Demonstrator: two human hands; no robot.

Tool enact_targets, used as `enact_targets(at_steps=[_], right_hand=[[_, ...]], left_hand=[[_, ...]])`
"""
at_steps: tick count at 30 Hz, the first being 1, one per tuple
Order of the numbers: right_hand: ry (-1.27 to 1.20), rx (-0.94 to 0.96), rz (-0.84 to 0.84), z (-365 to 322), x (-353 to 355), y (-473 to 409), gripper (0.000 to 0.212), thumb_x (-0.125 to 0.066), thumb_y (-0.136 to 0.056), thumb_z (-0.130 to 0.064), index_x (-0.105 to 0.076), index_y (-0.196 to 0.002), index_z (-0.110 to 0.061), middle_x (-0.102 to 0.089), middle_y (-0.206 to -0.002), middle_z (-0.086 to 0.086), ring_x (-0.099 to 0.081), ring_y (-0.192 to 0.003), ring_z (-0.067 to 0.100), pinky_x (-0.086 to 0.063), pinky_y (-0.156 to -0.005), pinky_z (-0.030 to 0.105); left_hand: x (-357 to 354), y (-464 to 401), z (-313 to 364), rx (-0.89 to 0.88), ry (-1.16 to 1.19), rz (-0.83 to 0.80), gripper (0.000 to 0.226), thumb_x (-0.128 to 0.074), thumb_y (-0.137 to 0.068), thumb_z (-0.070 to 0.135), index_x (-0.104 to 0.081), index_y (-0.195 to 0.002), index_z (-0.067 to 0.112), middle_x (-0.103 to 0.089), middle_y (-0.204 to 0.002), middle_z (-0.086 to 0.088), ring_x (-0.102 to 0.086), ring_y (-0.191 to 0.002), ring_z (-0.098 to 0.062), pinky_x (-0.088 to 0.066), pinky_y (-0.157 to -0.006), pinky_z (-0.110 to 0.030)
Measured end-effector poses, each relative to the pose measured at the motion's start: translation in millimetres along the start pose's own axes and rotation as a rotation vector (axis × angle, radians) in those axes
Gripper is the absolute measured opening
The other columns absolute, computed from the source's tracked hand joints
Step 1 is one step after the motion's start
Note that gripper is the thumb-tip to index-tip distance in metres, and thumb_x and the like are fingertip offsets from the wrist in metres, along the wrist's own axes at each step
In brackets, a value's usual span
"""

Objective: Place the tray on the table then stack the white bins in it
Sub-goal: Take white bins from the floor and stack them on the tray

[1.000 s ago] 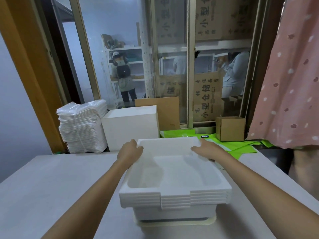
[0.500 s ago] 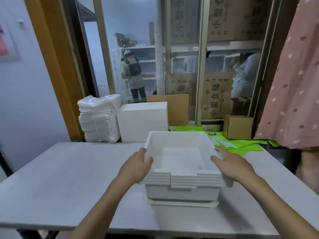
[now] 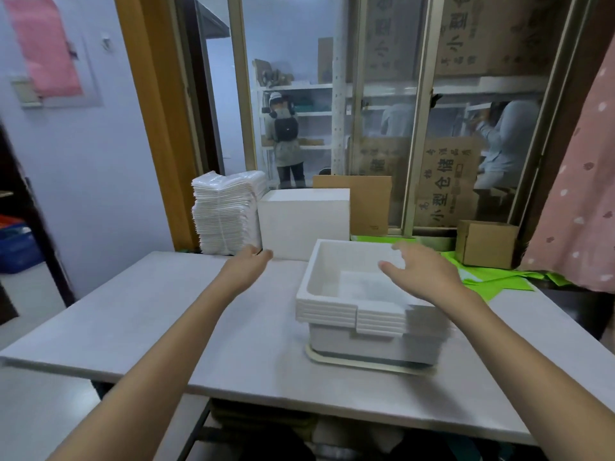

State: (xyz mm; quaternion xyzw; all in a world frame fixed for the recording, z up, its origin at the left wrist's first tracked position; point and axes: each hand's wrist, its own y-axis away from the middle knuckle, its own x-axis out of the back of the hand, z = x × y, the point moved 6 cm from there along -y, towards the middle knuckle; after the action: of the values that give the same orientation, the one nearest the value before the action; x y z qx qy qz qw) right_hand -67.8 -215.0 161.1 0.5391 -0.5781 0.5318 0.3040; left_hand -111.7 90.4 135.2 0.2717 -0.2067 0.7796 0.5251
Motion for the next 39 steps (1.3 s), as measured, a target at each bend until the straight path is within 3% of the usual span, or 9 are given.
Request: enact_targets(at_steps=[4,9,12,17,20,22,25,31,39], right_hand=[[-0.128,0.233,0.062,-92.2,-0.4,0.8,0.05,-0.054,-0.086,-0.049,-0.05,-0.128,-0.022,-0.059,-0.125,0.001,-0.057,-0.113,0.025,-0.05,-0.081,0.037],[-0.321,0.506,0.083,-225.1,-14.9,25.5,0.048,-0.061,-0.083,-0.047,-0.056,-0.124,-0.024,-0.064,-0.119,-0.004,-0.061,-0.103,0.017,-0.053,-0.078,0.032],[-0.406,0.665,0.012,-301.6,-37.5,60.7,0.046,-0.061,-0.082,-0.047,-0.057,-0.121,-0.024,-0.065,-0.117,-0.006,-0.061,-0.105,0.015,-0.055,-0.082,0.036],[-0.389,0.878,-0.209,-386.4,-119.2,139.6,0.044,-0.059,-0.081,-0.048,-0.058,-0.118,-0.024,-0.065,-0.11,-0.007,-0.06,-0.098,0.015,-0.055,-0.079,0.035],[-0.344,0.937,-0.349,-405.7,-189.9,185.5,0.036,-0.058,-0.082,-0.045,-0.059,-0.111,-0.022,-0.063,-0.098,-0.01,-0.059,-0.085,0.012,-0.054,-0.071,0.031],[-0.302,0.958,-0.475,-410.3,-245.4,212.5,0.041,-0.058,-0.082,-0.046,-0.058,-0.115,-0.022,-0.064,-0.104,-0.008,-0.061,-0.092,0.014,-0.055,-0.075,0.034],[-0.203,0.947,-0.651,-407.1,-329.0,245.3,0.046,-0.057,-0.08,-0.047,-0.057,-0.119,-0.022,-0.064,-0.112,-0.004,-0.063,-0.098,0.019,-0.056,-0.08,0.04],[0.034,0.921,-0.871,-377.9,-469.9,285.4,0.044,-0.056,-0.081,-0.043,-0.054,-0.119,-0.02,-0.06,-0.116,0.002,-0.058,-0.108,0.025,-0.053,-0.082,0.037],[0.232,0.915,-1.058,-342.5,-579.1,318.8,0.058,-0.061,-0.082,-0.047,-0.048,-0.128,-0.015,-0.053,-0.126,0.007,-0.052,-0.115,0.025,-0.051,-0.088,0.04]], left_hand=[[76.8,8.3,-63.7,0.144,-0.076,0.177,0.063,-0.036,-0.088,0.054,-0.043,-0.138,0.016,-0.048,-0.141,-0.009,-0.045,-0.126,-0.029,-0.039,-0.098,-0.041],[153.9,59.3,-161.8,0.316,-0.156,0.404,0.038,-0.037,-0.095,0.039,-0.051,-0.114,0.009,-0.055,-0.116,-0.013,-0.047,-0.1,-0.029,-0.037,-0.084,-0.036],[177.3,109.6,-227.7,0.454,-0.145,0.512,0.035,-0.038,-0.093,0.038,-0.052,-0.111,0.011,-0.052,-0.102,-0.01,-0.049,-0.098,-0.03,-0.037,-0.08,-0.035],[177.1,197.9,-357.1,0.66,-0.065,0.606,0.029,-0.04,-0.087,0.037,-0.046,-0.079,0.01,-0.053,-0.077,-0.008,-0.059,-0.083,-0.034,-0.033,-0.059,-0.032],[153.4,253.4,-427.7,0.813,-0.016,0.608,0.028,-0.042,-0.087,0.036,-0.047,-0.077,0.01,-0.056,-0.076,-0.009,-0.057,-0.076,-0.028,-0.032,-0.056,-0.029],[130.3,286.5,-469.2,0.903,0.007,0.608,0.028,-0.042,-0.088,0.034,-0.048,-0.078,0.009,-0.059,-0.078,-0.011,-0.053,-0.068,-0.022,-0.034,-0.057,-0.03],[88.7,331.0,-527.0,1.031,0.062,0.621,0.028,-0.044,-0.091,0.032,-0.051,-0.084,0.006,-0.058,-0.078,-0.01,-0.053,-0.074,-0.027,-0.036,-0.061,-0.031],[-6.9,398.0,-630.4,1.271,0.121,0.547,0.028,-0.045,-0.09,0.03,-0.05,-0.081,0.003,-0.055,-0.074,-0.013,-0.056,-0.074,-0.032,-0.039,-0.062,-0.033],[-97.6,448.0,-690.0,1.418,0.212,0.426,0.034,-0.045,-0.092,0.032,-0.051,-0.109,0.004,-0.059,-0.105,-0.016,-0.056,-0.097,-0.033,-0.041,-0.073,-0.034]])
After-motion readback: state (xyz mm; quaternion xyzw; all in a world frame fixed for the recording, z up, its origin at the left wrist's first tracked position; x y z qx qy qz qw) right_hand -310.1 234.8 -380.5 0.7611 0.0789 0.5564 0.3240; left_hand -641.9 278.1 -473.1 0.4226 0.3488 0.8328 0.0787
